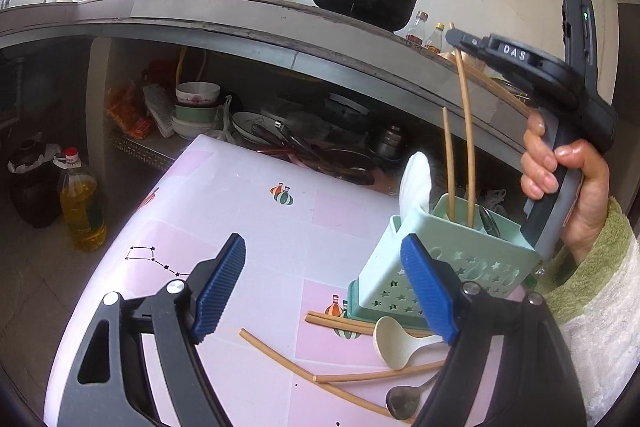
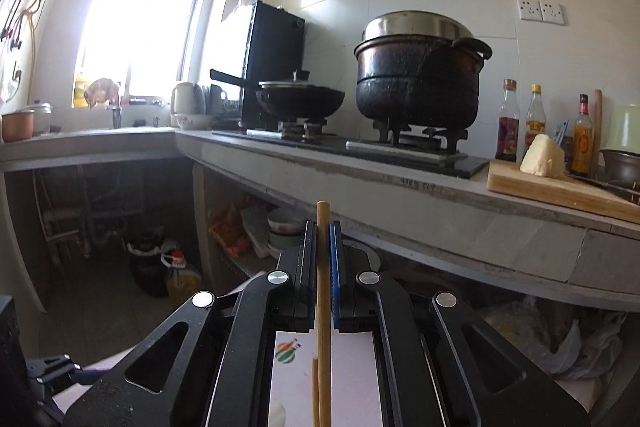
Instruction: Organize utensils
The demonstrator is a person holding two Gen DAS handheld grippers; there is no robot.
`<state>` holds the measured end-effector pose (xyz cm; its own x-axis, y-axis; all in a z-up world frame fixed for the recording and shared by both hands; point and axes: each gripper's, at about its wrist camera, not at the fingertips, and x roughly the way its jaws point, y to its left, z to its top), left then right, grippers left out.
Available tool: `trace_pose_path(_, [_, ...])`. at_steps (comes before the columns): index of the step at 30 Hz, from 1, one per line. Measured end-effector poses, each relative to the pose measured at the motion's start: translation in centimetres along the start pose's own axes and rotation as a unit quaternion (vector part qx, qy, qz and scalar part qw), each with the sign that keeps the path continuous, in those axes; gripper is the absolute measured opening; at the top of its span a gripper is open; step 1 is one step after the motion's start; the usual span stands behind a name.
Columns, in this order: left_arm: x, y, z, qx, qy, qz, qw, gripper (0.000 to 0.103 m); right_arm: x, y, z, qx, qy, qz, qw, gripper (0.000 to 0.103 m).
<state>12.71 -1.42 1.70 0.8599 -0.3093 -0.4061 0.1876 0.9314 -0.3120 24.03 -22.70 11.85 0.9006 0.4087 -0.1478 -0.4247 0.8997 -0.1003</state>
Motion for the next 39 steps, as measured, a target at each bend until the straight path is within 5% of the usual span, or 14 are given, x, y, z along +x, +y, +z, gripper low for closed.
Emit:
trace_pose_path(12, [-0.6, 0.0, 0.0, -0.005, -0.003, -0.007, 1.0000, 0.078, -2.9, -0.5, -5.9, -0.028, 0.127, -0.020, 0.991, 0.008])
trace_pose_path(16, [-0.8, -0.2, 0.0, -0.005, -0.002, -0.010, 0.9999, 0.078, -4.0, -0.8, -7.4, -0.013, 0.169, -0.028, 0.985, 0.040])
trace_pose_path(19, [-1.0, -0.4, 0.0, -0.005, 0.000, -0.014, 0.9999, 0.078, -4.6, -0.4, -8.5, -0.017, 0.197, -0.031, 0.980, 0.043])
trace_pose_path(29, [-1.2, -0.7, 0.1, -0.007, 0.003, -0.015, 0.9999, 0.078, -3.4, 1.0, -10.3, -0.060, 0.258, -0.080, 0.961, 0.037])
trace_pose_path(32, [-1.2, -0.6, 0.0, -0.011, 0.005, -0.014, 0.9998, 0.078, -3.5, 1.4, -10.3, -0.065, 0.264, -0.083, 0.959, 0.018])
trace_pose_path(39, [-1.2, -0.6, -0.1, -0.009, 0.007, -0.014, 0.9998, 0.078, -6.2, 2.6, -10.8, -0.133, 0.236, -0.157, 0.950, 0.010])
